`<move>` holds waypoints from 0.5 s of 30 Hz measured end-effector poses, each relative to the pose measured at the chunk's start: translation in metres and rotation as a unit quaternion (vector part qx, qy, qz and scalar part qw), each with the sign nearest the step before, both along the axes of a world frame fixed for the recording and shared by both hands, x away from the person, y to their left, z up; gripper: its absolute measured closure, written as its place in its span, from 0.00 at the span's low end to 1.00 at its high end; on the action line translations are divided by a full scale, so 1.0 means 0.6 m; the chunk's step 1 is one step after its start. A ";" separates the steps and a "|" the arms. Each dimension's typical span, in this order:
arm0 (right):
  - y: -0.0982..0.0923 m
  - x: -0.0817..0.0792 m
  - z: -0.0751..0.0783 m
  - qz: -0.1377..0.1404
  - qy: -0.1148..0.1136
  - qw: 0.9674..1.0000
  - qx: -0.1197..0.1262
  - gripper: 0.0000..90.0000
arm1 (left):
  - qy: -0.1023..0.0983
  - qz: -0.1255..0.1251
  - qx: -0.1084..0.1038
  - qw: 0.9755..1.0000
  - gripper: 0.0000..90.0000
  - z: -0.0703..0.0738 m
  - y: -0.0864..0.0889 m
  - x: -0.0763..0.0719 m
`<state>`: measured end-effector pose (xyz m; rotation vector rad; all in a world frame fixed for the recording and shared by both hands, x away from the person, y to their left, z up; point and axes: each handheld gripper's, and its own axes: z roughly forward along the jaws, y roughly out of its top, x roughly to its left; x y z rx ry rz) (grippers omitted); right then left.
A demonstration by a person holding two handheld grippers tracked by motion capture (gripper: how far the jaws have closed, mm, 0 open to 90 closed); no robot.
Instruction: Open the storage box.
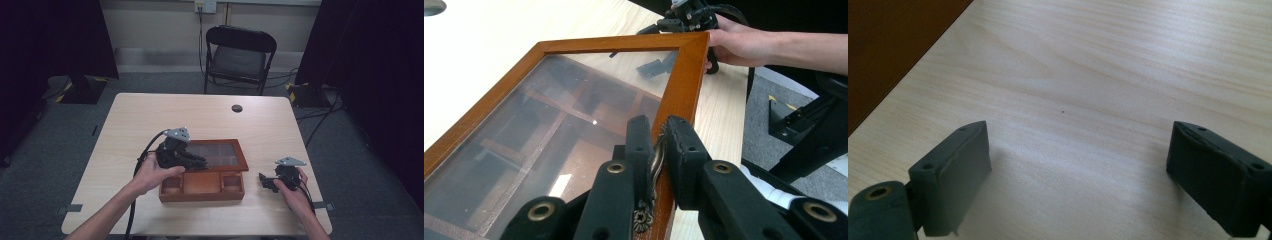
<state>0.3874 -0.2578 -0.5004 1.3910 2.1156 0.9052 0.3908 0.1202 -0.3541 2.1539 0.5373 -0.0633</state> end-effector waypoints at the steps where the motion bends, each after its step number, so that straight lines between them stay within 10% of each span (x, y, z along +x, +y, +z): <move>1: 0.000 0.000 0.000 0.000 0.000 1.000 0.000 0.11 | 0.001 0.001 -0.007 1.000 0.90 -0.001 0.000 0.001; 15: 0.000 0.000 0.000 0.001 0.000 1.000 0.000 0.11 | -0.003 0.006 -0.008 1.000 0.89 0.006 0.003 0.003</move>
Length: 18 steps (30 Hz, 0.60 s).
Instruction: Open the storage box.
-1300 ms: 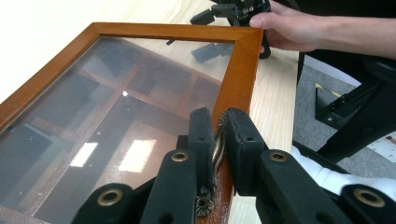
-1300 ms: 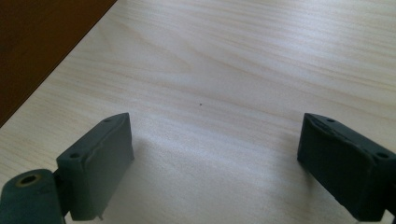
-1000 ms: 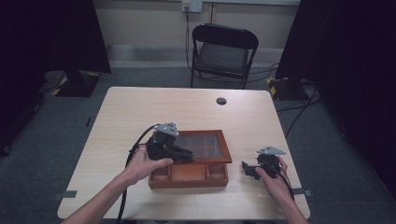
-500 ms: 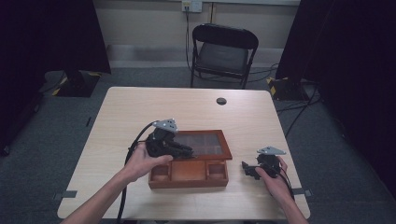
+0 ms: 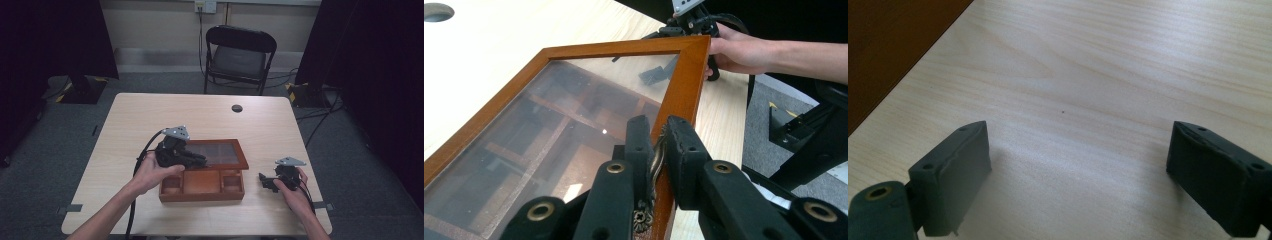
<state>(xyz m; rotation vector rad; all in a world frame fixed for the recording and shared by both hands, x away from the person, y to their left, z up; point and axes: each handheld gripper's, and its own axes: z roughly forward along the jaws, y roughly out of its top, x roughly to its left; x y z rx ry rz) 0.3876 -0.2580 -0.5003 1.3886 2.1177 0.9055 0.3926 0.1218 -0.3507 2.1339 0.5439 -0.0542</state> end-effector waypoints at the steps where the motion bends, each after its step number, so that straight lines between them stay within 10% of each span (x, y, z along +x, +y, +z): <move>1: 0.000 0.000 0.000 0.000 0.000 1.000 0.000 0.11 | -0.001 0.003 -0.007 1.000 0.89 0.001 0.000 0.001; 18: 0.000 0.000 0.000 0.001 0.000 1.000 0.000 0.11 | -0.008 0.019 -0.025 0.999 0.89 0.025 0.007 0.019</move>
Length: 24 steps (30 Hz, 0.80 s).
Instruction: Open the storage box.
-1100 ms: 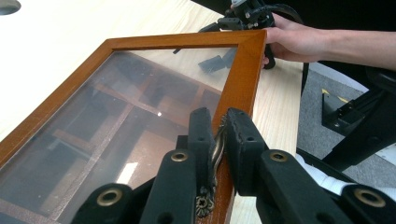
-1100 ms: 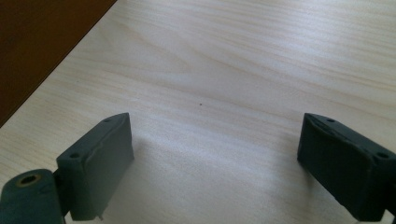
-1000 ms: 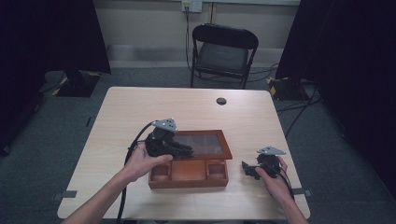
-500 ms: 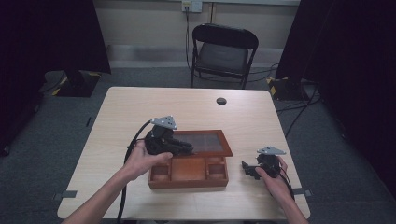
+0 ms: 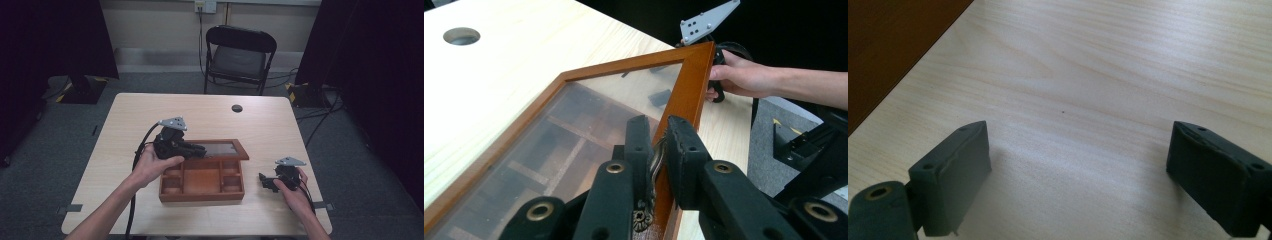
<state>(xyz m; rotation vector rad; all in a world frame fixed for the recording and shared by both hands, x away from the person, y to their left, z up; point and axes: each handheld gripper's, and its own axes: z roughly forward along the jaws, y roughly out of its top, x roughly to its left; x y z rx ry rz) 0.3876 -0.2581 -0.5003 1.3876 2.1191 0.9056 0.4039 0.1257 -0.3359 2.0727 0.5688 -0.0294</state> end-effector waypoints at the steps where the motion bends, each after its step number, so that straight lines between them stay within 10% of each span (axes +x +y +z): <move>1: 0.000 0.000 0.000 0.000 0.000 1.000 0.000 0.11 | -0.002 -0.002 0.002 1.000 0.89 0.001 -0.001 0.001; 24: 0.000 0.000 0.000 0.000 0.000 1.000 0.000 0.11 | -0.009 0.004 -0.007 1.000 0.89 0.011 0.003 0.010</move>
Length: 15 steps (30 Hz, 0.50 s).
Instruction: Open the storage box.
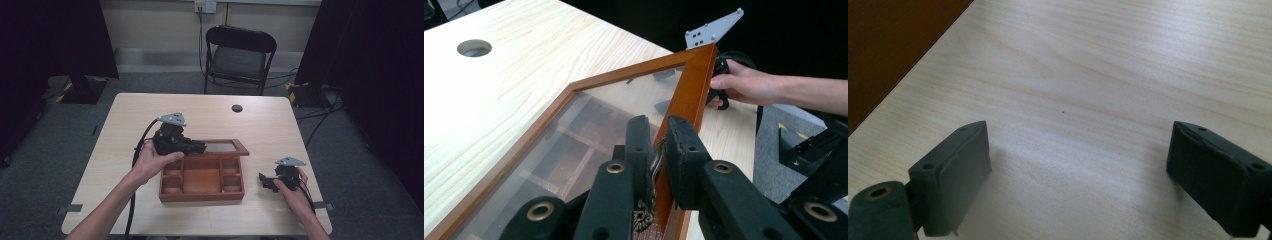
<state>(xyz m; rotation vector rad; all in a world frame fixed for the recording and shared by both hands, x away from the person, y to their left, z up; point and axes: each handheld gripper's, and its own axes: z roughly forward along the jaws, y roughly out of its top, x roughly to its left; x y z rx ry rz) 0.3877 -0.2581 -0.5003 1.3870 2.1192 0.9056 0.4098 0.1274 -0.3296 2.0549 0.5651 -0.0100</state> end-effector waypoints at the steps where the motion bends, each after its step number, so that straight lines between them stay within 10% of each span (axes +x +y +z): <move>1: 0.000 0.000 0.000 0.000 0.000 1.000 0.001 0.11 | -0.001 0.001 0.001 1.000 0.89 0.001 0.000 0.000; 15: 0.000 0.000 0.000 0.000 0.000 1.000 0.000 0.11 | 0.000 0.007 -0.018 1.000 0.90 0.005 0.004 0.010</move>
